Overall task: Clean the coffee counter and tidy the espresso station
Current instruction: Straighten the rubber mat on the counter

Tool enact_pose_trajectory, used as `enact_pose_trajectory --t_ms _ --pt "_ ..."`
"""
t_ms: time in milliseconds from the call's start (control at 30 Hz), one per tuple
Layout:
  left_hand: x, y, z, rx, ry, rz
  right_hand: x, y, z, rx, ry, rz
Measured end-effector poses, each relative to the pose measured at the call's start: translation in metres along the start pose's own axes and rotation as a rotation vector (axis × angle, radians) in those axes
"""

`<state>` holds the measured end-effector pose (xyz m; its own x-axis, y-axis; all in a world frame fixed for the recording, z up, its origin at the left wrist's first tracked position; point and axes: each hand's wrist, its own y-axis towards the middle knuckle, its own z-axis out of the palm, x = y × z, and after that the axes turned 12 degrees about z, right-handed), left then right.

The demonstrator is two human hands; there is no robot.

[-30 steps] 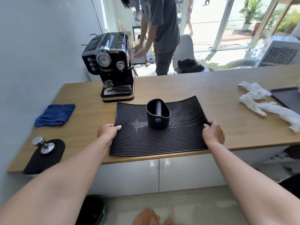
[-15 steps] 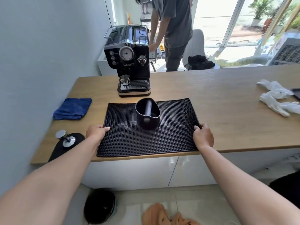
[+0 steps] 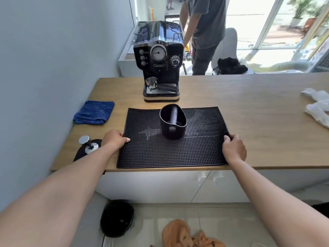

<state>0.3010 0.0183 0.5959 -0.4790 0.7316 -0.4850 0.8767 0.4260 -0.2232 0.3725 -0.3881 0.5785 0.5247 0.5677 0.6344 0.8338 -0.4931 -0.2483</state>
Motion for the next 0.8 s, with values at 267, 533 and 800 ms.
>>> enact_pose_trajectory --t_ms 267,533,800 --pt "0.015 0.005 -0.007 -0.012 0.037 -0.001 0.003 -0.012 0.01 0.017 0.038 -0.007" --pt "0.028 0.007 -0.009 -0.023 0.07 0.015 0.007 -0.022 0.019 0.017 0.051 -0.015" --pt "0.036 0.01 -0.01 -0.043 0.078 0.024 0.006 -0.031 0.022 0.016 0.047 -0.019"
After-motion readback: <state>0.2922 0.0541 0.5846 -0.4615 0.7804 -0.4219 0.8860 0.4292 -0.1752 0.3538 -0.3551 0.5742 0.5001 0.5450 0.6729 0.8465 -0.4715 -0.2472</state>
